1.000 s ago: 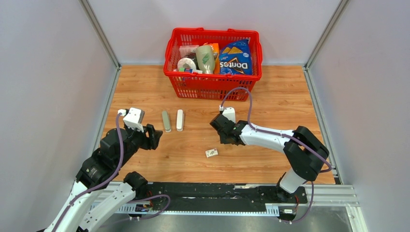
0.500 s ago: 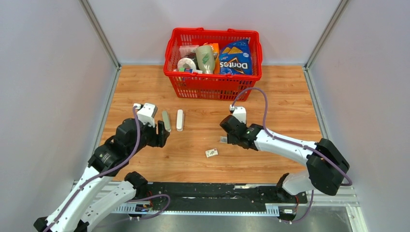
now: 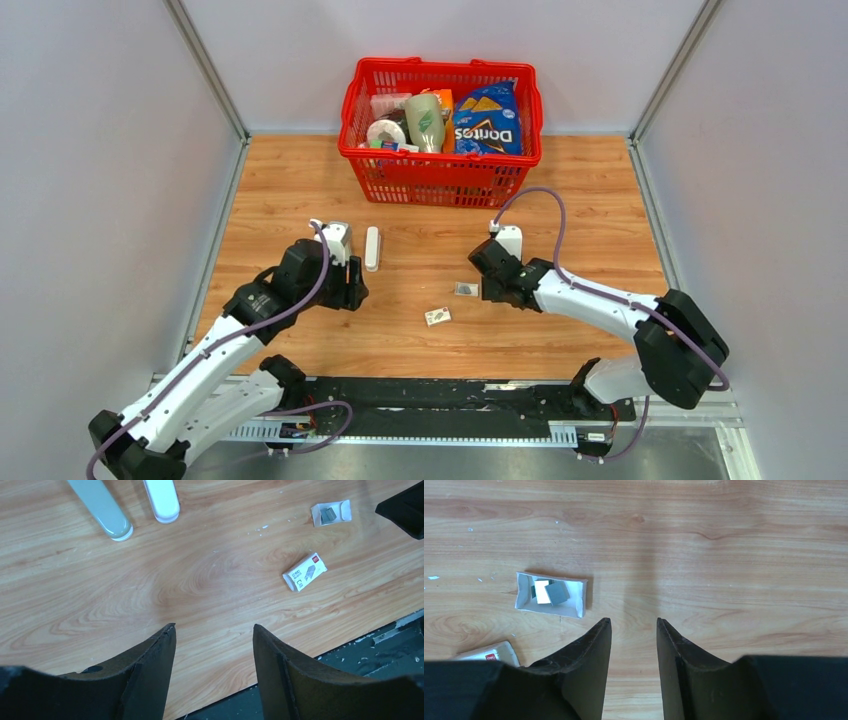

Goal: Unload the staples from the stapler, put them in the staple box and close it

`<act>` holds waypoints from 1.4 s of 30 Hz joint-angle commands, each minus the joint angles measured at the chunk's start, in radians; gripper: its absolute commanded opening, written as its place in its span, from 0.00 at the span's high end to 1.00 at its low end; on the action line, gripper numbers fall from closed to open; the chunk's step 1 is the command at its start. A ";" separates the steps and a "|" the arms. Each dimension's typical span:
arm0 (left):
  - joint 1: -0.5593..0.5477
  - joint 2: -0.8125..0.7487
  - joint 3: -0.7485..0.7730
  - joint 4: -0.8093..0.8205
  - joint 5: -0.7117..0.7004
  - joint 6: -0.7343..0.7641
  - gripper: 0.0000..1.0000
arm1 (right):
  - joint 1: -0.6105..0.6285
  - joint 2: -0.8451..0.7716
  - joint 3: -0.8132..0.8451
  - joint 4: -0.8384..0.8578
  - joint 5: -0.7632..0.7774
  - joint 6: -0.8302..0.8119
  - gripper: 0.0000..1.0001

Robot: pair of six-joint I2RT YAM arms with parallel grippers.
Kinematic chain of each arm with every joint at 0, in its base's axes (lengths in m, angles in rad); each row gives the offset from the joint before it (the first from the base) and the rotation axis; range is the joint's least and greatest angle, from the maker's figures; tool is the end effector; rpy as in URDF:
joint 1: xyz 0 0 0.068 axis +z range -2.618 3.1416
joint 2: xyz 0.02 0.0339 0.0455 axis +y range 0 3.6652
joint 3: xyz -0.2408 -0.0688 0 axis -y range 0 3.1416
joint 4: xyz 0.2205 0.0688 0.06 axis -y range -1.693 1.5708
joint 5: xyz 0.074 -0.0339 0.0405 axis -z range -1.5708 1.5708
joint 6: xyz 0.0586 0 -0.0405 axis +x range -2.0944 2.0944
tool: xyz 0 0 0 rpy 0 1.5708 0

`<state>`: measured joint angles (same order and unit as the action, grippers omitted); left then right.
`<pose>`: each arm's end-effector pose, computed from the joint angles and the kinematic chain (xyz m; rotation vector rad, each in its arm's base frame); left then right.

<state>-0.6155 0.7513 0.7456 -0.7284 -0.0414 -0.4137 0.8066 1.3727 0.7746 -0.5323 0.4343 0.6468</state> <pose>0.1347 -0.0923 0.2478 0.2154 2.3421 -0.4723 0.1858 0.1582 0.1600 -0.0774 2.5326 -0.0409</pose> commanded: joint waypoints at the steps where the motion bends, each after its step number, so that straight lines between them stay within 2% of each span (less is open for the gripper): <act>1: -0.006 0.013 -0.011 0.089 0.023 -0.045 0.35 | -0.009 -0.008 0.011 0.067 -0.022 0.017 0.59; 26: -0.004 0.049 -0.080 0.156 0.012 -0.042 0.36 | -0.012 0.195 0.100 0.169 -0.074 0.011 0.65; 42: -0.004 0.082 -0.106 0.196 0.018 -0.037 0.35 | -0.010 0.209 0.092 0.173 -0.097 0.013 0.85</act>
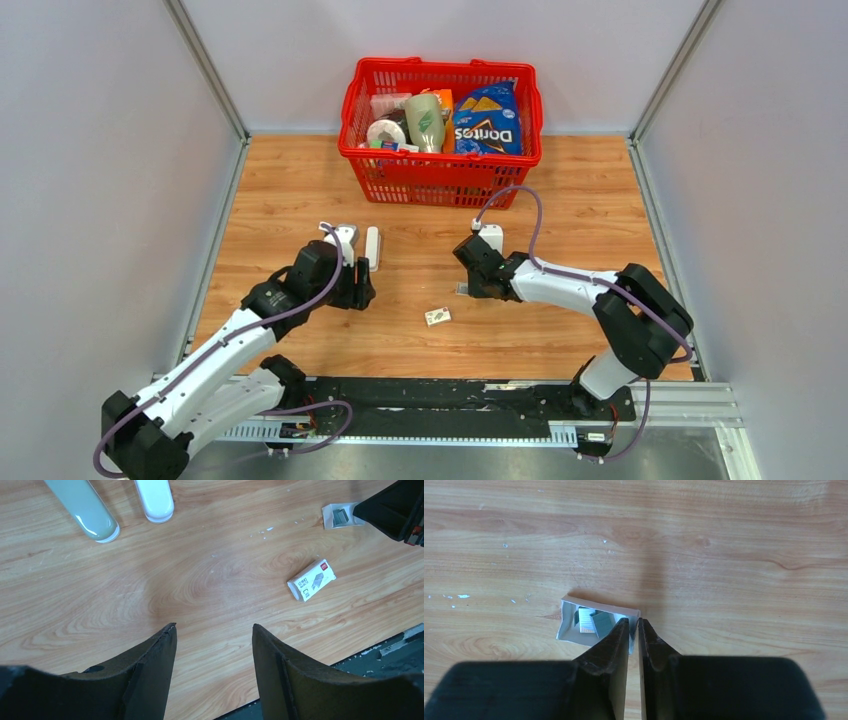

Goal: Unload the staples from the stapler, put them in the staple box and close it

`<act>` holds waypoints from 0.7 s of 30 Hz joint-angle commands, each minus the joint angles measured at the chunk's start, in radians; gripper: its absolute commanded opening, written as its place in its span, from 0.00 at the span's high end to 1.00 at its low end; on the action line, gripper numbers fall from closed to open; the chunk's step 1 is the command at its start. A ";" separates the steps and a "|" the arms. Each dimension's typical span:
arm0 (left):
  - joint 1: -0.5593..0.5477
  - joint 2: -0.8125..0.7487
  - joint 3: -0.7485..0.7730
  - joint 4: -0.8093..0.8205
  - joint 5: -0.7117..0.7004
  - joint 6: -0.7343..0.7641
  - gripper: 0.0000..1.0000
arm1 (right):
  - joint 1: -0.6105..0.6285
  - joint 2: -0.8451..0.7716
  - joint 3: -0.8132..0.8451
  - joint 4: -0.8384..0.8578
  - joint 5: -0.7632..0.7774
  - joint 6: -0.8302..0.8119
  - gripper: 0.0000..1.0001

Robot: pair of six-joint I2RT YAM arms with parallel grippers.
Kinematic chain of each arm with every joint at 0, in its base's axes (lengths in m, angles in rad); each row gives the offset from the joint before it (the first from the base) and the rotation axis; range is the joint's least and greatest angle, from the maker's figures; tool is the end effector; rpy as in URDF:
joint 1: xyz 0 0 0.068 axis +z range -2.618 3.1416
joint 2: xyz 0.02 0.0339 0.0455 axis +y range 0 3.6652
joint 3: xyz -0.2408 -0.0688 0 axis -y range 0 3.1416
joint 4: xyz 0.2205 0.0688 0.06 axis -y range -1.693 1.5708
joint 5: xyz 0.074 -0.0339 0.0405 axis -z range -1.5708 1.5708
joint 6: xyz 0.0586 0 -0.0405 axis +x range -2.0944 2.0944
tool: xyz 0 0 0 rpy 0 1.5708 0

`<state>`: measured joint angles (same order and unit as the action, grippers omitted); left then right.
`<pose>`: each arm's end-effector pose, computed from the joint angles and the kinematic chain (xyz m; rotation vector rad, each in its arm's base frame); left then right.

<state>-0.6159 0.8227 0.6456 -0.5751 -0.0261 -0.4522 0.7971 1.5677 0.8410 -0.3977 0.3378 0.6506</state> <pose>0.1483 -0.1031 0.2196 0.1810 2.3709 -0.4983 0.2094 0.1865 0.1360 -0.0895 2.5883 0.0584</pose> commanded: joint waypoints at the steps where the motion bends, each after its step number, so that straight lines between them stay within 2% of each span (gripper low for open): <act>1: -0.004 0.015 -0.006 0.043 0.003 0.003 0.35 | -0.002 0.014 0.026 0.039 0.000 0.009 0.86; 14: -0.008 0.069 -0.058 0.092 -0.009 -0.002 0.36 | 0.002 -0.046 0.000 0.026 0.013 0.000 1.00; 21: -0.053 0.108 -0.073 0.126 -0.023 -0.036 0.38 | 0.034 -0.067 -0.017 0.008 0.041 -0.005 1.00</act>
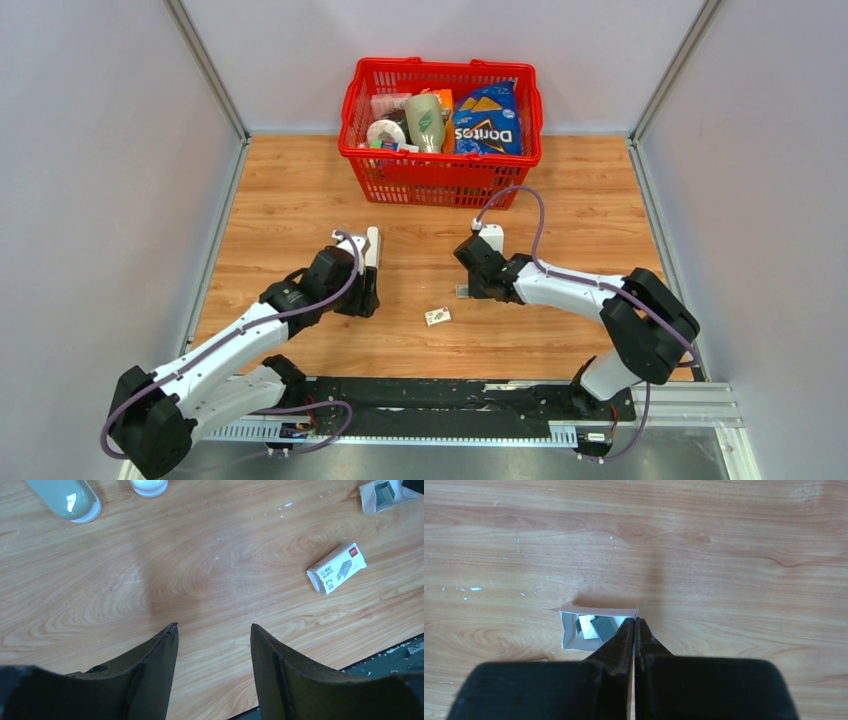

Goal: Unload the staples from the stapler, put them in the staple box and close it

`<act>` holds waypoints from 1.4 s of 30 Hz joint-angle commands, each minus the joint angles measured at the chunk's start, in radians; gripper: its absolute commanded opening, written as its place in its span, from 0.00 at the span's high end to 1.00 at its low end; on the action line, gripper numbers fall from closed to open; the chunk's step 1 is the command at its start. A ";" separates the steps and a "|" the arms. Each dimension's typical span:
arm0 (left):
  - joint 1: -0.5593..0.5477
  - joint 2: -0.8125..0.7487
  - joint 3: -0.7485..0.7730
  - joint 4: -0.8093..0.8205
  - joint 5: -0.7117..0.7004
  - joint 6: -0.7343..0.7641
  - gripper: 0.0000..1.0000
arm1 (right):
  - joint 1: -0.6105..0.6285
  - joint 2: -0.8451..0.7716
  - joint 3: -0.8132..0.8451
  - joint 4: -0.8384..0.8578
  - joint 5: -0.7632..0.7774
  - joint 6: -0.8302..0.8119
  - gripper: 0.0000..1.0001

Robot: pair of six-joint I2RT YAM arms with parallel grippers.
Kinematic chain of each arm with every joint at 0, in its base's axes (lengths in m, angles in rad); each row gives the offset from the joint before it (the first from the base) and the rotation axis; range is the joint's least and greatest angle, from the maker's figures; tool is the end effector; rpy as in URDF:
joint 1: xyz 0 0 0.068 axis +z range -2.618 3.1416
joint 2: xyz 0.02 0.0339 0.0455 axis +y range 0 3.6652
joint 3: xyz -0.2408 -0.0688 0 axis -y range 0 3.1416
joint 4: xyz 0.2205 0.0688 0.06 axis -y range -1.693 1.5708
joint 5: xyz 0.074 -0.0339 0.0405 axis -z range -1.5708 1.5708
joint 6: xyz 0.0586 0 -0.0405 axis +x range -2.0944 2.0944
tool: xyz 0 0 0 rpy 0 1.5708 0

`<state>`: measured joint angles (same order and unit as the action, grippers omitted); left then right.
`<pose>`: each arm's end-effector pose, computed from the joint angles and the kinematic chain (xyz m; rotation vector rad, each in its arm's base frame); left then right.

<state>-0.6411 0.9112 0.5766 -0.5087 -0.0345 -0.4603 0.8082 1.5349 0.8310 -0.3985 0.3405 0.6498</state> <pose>0.1523 -0.1112 0.1890 0.2065 2.4576 -0.4550 0.2052 0.1865 0.1419 -0.0982 2.5702 0.0789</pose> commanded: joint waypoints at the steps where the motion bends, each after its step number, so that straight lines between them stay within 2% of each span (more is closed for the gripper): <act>1: -0.034 0.025 -0.004 0.064 -0.018 -0.032 0.38 | 0.029 -0.035 -0.007 0.004 0.040 -0.004 1.00; 6: -0.080 0.077 -0.015 0.094 -0.027 -0.058 0.39 | 0.052 -0.056 -0.012 -0.017 0.061 -0.010 1.00; 10: -0.103 0.118 -0.026 0.122 -0.028 -0.075 0.44 | 0.063 -0.085 -0.023 -0.034 0.072 -0.018 1.00; 14: -0.121 0.156 -0.029 0.153 -0.027 -0.086 0.53 | 0.065 -0.110 -0.036 -0.043 0.072 -0.032 1.00; 18: -0.129 0.202 -0.031 0.194 -0.002 -0.089 0.73 | 0.071 -0.110 -0.049 -0.037 0.057 -0.041 1.00; 19: -0.134 0.212 -0.032 0.208 0.007 -0.092 0.86 | 0.071 -0.108 -0.052 -0.036 0.055 -0.041 1.00; 20: -0.134 0.228 -0.032 0.214 0.011 -0.094 0.91 | 0.075 -0.107 -0.055 -0.031 0.052 -0.042 1.00; 21: -0.137 0.238 -0.034 0.228 0.021 -0.098 1.00 | 0.077 -0.107 -0.056 -0.030 0.049 -0.042 1.00; 42: -0.233 0.391 -0.020 0.381 0.085 -0.187 1.00 | 0.095 -0.116 -0.081 0.007 0.017 -0.059 1.00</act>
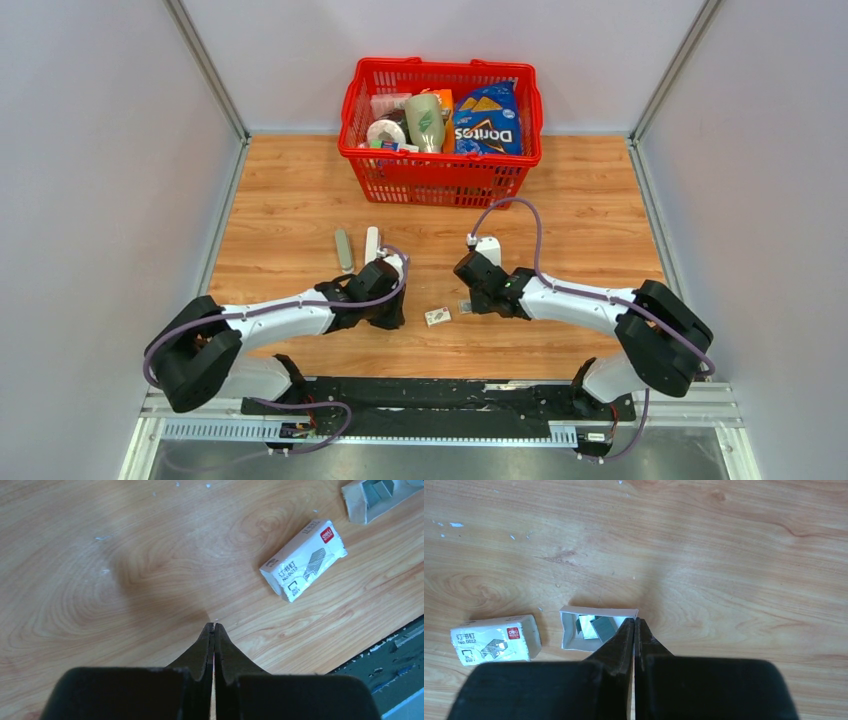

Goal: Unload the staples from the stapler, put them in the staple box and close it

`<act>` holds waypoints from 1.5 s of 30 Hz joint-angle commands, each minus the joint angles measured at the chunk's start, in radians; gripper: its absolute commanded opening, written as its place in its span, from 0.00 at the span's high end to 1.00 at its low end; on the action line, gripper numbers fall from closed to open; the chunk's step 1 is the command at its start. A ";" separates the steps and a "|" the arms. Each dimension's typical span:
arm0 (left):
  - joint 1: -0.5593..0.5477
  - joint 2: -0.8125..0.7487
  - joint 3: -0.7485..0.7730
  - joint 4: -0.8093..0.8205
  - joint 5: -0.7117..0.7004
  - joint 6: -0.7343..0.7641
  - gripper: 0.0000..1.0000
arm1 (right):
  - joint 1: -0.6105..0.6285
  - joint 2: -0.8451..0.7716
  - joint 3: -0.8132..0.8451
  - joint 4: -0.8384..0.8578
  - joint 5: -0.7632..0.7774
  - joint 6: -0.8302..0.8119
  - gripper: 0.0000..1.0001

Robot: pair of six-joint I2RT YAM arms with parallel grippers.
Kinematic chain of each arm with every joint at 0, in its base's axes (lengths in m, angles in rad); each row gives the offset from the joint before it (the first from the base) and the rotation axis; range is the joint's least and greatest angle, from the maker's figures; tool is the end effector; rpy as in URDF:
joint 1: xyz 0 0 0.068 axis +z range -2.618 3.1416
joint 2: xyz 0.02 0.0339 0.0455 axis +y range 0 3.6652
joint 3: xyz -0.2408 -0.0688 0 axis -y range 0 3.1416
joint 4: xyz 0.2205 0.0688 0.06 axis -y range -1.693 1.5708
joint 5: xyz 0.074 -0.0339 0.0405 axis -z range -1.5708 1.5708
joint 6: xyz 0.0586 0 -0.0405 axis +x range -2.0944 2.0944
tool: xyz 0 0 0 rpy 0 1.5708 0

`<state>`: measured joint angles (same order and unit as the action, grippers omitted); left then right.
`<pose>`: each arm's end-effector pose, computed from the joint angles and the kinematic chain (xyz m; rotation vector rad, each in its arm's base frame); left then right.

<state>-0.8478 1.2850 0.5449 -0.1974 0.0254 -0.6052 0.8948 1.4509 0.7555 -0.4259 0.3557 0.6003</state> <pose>0.1536 -0.1763 0.1333 0.3280 2.6009 -0.5955 0.1754 0.1861 0.1412 -0.2731 2.5627 0.0608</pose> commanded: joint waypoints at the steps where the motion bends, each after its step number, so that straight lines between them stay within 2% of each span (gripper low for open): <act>1: -0.030 0.026 0.012 0.076 0.027 -0.045 1.00 | 0.007 -0.032 -0.005 0.036 0.000 -0.013 1.00; 16: -0.099 0.203 0.059 0.222 0.041 -0.105 1.00 | 0.019 -0.026 -0.004 0.068 -0.021 -0.040 1.00; 45: -0.100 0.200 0.063 0.171 0.002 -0.073 1.00 | 0.050 0.040 0.038 0.088 0.022 -0.042 1.00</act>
<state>-0.9428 1.4757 0.5980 0.0196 0.0624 -0.6994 0.9398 1.4872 0.7532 -0.3672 0.3340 0.5526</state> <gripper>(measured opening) 0.006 0.006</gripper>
